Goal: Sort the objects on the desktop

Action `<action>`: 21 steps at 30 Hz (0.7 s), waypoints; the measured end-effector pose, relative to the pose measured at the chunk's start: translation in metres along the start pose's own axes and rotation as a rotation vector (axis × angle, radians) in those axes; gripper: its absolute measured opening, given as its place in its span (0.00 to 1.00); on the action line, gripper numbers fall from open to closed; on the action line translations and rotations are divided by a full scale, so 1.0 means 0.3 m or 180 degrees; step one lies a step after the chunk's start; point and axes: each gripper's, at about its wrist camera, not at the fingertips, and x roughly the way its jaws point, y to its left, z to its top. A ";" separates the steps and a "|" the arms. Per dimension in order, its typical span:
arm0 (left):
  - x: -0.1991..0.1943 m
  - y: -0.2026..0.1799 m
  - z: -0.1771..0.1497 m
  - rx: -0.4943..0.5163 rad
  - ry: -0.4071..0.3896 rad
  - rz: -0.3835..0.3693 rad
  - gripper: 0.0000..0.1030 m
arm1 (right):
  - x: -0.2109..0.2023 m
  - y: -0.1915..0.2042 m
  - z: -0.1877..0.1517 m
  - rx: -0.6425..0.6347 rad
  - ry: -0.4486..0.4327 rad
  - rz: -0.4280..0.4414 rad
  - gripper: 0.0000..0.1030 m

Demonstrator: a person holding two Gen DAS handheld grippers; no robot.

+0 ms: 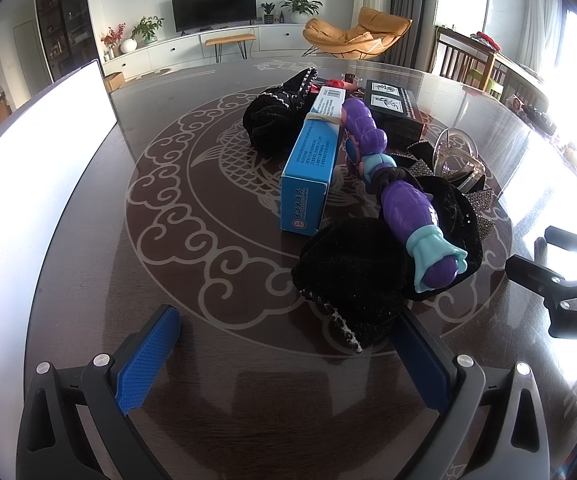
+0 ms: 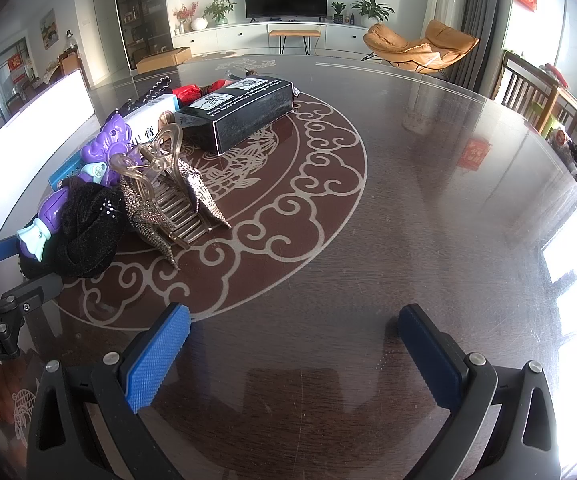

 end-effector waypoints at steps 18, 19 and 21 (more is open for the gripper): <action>-0.139 -0.002 -0.039 0.0300 -0.0181 -0.0354 1.00 | 0.000 0.000 0.000 0.0000 0.0000 0.0000 1.00; -0.153 -0.016 -0.020 0.0325 -0.0265 -0.0365 1.00 | -0.001 0.000 0.000 0.0000 0.0000 0.0000 1.00; -0.155 -0.053 0.030 0.0380 -0.0351 -0.0442 1.00 | -0.001 -0.001 0.000 0.0000 0.0000 0.0000 1.00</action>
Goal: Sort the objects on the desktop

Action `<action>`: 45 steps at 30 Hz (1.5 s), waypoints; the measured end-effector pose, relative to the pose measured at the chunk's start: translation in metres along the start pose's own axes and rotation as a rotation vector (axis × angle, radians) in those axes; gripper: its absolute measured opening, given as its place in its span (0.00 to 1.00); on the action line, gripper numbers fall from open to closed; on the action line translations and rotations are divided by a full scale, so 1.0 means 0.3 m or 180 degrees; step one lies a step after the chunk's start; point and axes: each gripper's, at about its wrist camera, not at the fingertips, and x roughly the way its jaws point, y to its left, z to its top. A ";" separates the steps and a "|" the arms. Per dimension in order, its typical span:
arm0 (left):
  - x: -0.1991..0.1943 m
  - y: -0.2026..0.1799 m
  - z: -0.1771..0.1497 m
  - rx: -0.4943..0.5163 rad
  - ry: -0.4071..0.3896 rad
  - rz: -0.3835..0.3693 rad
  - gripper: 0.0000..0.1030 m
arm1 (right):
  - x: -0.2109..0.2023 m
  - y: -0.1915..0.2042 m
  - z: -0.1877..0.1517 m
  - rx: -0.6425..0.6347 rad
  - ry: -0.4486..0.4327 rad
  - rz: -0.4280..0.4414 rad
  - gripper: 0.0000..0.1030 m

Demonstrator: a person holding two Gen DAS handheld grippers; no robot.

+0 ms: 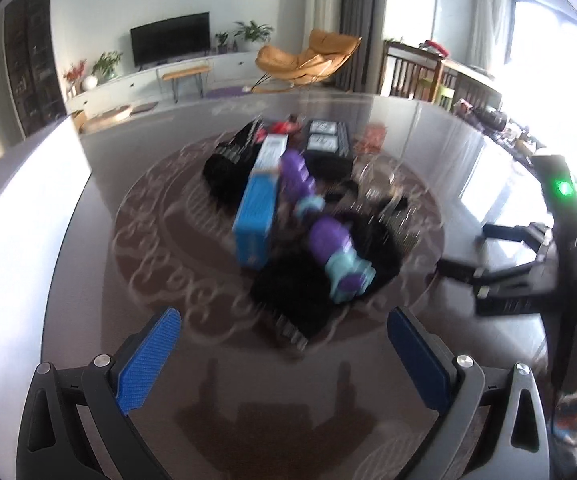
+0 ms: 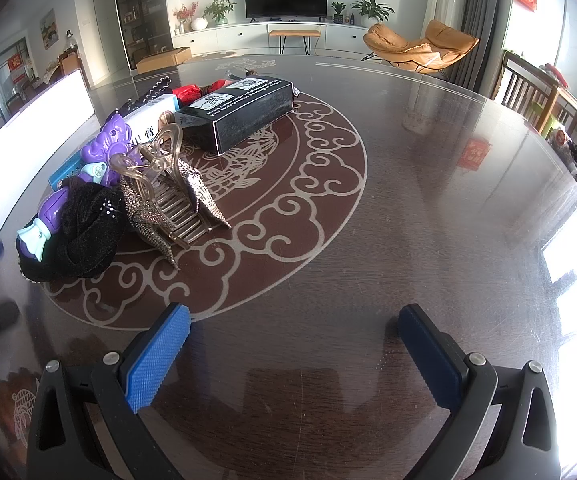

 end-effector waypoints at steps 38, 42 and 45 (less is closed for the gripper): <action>-0.009 0.252 -0.042 -0.1094 0.0552 -0.0920 0.41 | 0.000 0.001 0.000 -0.0001 0.0000 0.0000 1.00; -0.019 0.341 -0.086 -0.1245 0.0578 -0.0769 0.43 | 0.000 0.000 0.000 -0.0001 -0.0001 0.0000 1.00; -0.016 0.383 -0.133 -0.1378 0.0595 -0.0755 0.43 | 0.000 0.000 0.000 -0.0001 -0.0001 0.0000 1.00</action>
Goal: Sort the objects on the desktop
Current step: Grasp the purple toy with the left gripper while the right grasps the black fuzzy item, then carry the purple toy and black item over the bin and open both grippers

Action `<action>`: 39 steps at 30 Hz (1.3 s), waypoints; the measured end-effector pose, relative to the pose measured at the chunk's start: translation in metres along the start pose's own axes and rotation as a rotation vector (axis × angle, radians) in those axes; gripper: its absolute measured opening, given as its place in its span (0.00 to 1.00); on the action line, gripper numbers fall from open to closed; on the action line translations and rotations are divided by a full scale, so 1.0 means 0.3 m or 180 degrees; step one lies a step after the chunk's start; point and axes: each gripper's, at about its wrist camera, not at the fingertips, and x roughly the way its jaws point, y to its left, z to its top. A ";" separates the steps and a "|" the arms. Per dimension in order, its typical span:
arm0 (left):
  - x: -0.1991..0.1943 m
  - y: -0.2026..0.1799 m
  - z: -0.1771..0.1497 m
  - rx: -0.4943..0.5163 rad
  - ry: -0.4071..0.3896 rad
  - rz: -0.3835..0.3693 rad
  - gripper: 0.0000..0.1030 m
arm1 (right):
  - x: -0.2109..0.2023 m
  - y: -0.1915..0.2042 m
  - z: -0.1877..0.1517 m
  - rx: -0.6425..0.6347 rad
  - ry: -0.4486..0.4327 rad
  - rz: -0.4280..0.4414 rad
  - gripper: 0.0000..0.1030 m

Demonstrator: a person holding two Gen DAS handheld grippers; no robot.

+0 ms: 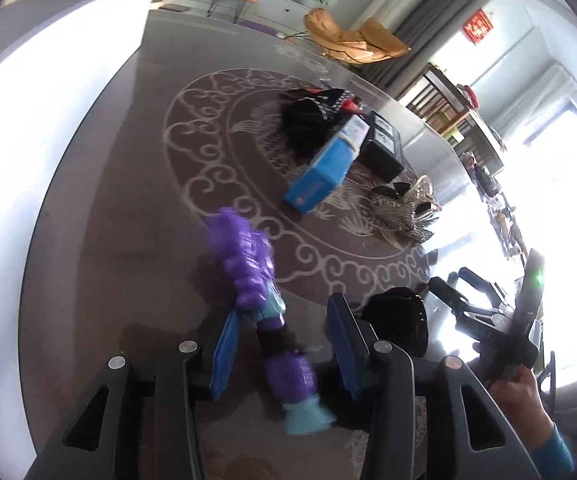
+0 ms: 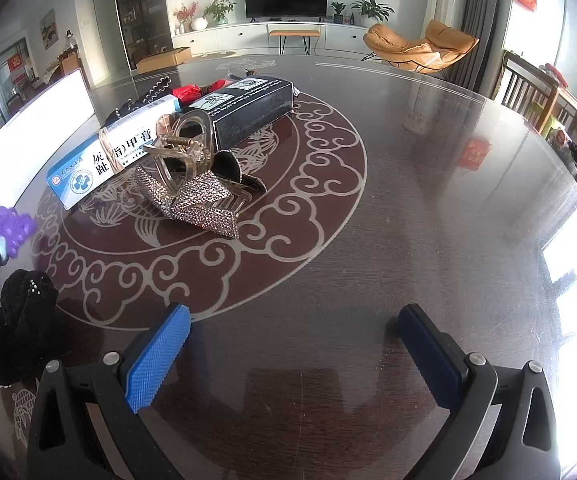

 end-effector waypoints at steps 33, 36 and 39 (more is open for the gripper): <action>-0.066 -0.041 -0.199 0.0945 -0.0009 0.1096 0.50 | -0.205 0.297 -0.022 0.0408 0.0562 0.0928 0.94; -0.045 -0.061 -0.193 0.0948 -0.0026 0.1189 0.56 | -0.184 0.326 -0.038 0.0509 0.0802 0.0929 0.94; -0.040 -0.081 -0.197 0.1011 -0.0122 0.1228 0.27 | -0.096 0.392 -0.026 0.0449 0.0848 0.0738 0.97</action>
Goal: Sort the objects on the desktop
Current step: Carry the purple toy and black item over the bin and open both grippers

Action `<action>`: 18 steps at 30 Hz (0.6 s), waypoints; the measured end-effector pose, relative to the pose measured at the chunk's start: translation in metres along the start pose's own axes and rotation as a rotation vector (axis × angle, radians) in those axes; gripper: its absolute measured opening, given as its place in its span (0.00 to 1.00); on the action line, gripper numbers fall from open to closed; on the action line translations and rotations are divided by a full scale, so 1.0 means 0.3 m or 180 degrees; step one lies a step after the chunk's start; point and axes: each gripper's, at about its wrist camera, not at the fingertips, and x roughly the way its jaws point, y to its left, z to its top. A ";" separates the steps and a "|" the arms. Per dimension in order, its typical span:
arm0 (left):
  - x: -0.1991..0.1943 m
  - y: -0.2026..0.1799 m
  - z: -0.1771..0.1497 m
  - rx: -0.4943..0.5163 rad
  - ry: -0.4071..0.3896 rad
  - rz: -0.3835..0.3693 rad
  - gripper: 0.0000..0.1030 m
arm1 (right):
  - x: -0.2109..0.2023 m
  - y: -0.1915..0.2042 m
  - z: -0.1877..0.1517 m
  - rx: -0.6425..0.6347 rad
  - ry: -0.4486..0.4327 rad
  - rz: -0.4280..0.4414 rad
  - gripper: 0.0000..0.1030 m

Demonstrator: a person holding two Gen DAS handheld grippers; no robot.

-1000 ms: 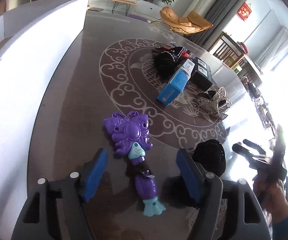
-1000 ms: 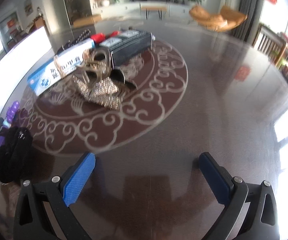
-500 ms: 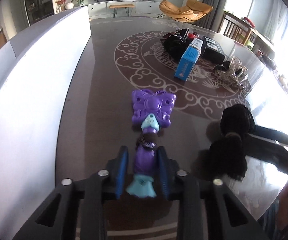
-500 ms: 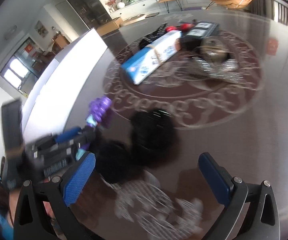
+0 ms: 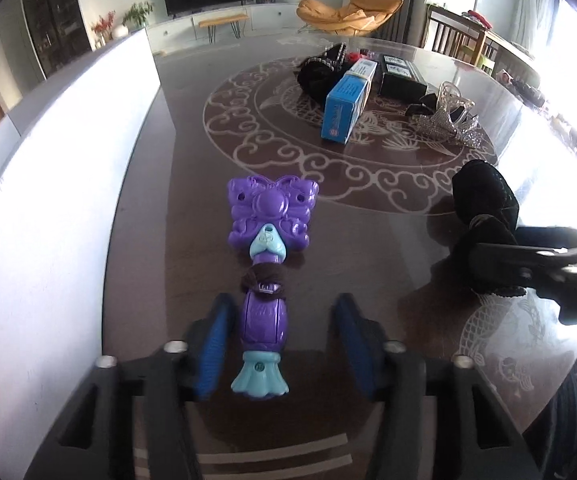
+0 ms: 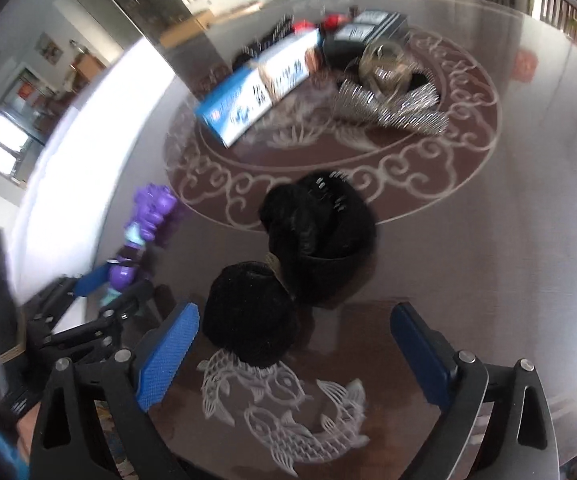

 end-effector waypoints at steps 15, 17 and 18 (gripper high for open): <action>-0.248 0.046 0.001 -0.0630 -0.0626 -0.0575 0.21 | -0.249 0.015 0.019 -0.0755 -0.0644 -0.0113 0.43; -0.306 0.069 0.008 -0.0686 -0.0746 -0.0593 0.21 | -0.290 0.030 0.041 -0.0799 -0.0699 -0.0087 0.43; -0.336 0.081 0.009 -0.0720 -0.0799 -0.0604 0.21 | -0.307 0.041 0.043 -0.0818 -0.0729 -0.0079 0.43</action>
